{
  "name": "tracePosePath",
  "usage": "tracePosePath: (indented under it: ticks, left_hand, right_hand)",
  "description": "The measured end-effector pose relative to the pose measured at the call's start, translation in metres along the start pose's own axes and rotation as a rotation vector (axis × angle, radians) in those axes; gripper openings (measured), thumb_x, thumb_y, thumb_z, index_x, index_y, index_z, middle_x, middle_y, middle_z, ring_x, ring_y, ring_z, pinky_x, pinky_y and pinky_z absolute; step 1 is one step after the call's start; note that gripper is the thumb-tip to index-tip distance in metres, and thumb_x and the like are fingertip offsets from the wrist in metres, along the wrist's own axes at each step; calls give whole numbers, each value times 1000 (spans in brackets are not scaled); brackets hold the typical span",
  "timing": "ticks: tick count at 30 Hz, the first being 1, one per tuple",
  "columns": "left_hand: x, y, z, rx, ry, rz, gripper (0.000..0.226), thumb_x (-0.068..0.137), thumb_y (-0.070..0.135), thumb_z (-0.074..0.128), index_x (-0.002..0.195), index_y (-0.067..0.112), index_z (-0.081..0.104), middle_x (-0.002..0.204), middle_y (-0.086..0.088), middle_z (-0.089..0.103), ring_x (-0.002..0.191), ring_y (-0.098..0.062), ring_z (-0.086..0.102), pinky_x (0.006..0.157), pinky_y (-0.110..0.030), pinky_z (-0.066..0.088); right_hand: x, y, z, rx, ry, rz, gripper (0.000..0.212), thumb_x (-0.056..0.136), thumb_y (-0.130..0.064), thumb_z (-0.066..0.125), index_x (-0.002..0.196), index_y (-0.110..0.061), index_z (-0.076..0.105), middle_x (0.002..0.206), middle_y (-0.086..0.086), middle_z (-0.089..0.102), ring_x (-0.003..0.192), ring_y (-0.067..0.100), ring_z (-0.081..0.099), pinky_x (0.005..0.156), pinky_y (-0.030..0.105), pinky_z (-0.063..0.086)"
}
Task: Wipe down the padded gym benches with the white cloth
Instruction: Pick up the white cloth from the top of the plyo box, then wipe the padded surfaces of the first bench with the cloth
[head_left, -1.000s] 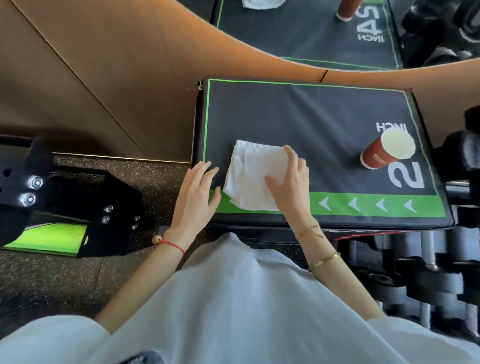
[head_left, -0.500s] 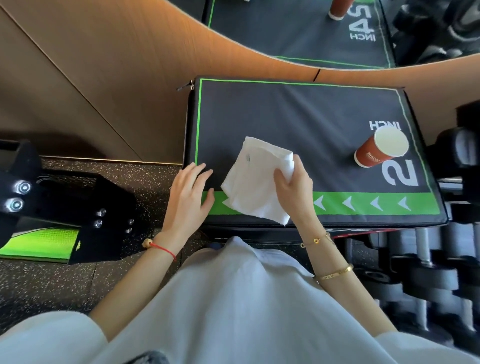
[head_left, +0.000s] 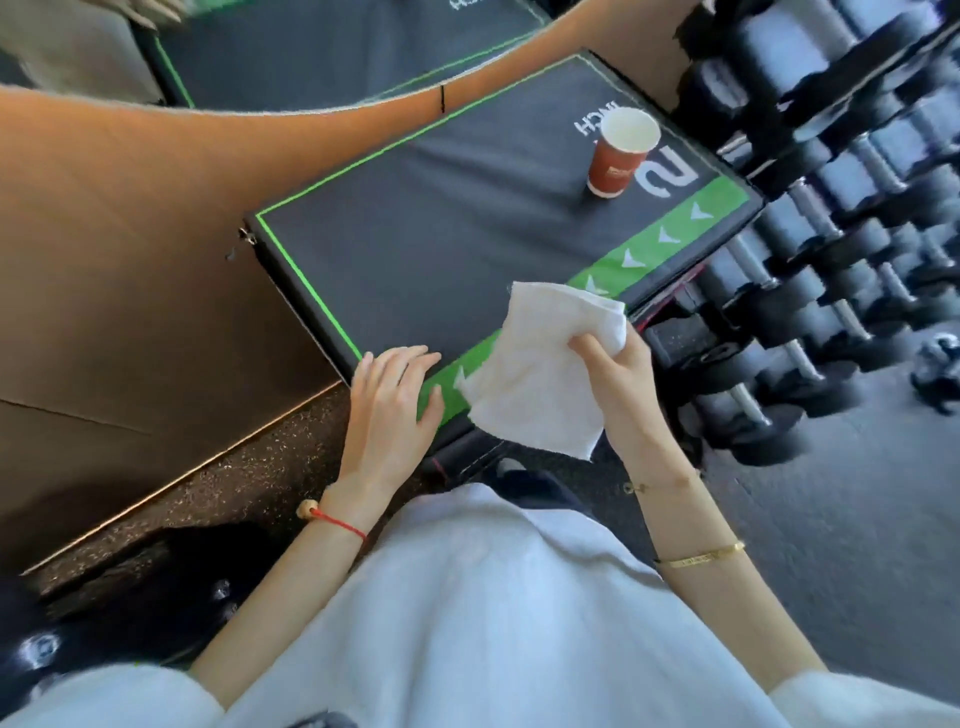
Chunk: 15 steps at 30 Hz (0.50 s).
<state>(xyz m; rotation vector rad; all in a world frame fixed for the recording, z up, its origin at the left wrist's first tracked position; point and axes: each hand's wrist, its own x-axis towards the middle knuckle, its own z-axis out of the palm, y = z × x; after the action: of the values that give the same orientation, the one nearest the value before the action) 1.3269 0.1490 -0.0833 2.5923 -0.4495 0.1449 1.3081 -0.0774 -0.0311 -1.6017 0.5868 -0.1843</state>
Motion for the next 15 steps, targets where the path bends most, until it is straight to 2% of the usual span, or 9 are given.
tracePosePath:
  ticks: [2, 6, 12, 15]
  left_hand:
    - [-3, 5, -3, -35, -53, 80, 33, 89, 14, 61, 122, 14, 63, 126, -1, 62, 122, -23, 55, 117, -45, 28]
    - [-16, 25, -3, -93, -182, 264, 30, 92, 18, 57, 122, 17, 61, 125, 1, 62, 122, -21, 54, 116, -42, 29]
    - [-48, 74, 6, -161, -362, 527, 32, 93, 18, 56, 125, 16, 61, 128, 0, 60, 124, -20, 52, 110, -39, 37]
    - [-76, 103, 14, -175, -423, 635, 32, 93, 19, 56, 124, 17, 61, 128, 1, 60, 123, -19, 52, 108, -38, 37]
  right_hand:
    - [-29, 7, -12, 31, 105, 14, 25, 82, -7, 56, 93, -27, 66, 86, -9, 68, 79, 5, 62, 68, 20, 51]
    - [-89, 28, -42, 107, 335, 101, 29, 87, 0, 56, 93, -26, 65, 86, -5, 69, 73, 5, 64, 64, 19, 53]
    - [-185, 64, -93, 187, 620, 200, 27, 89, -6, 58, 115, -14, 64, 97, 0, 71, 78, 8, 68, 62, 21, 53]
    - [-237, 84, -112, 196, 741, 218, 29, 89, -8, 59, 116, -15, 64, 101, 3, 71, 84, 13, 68, 67, 26, 56]
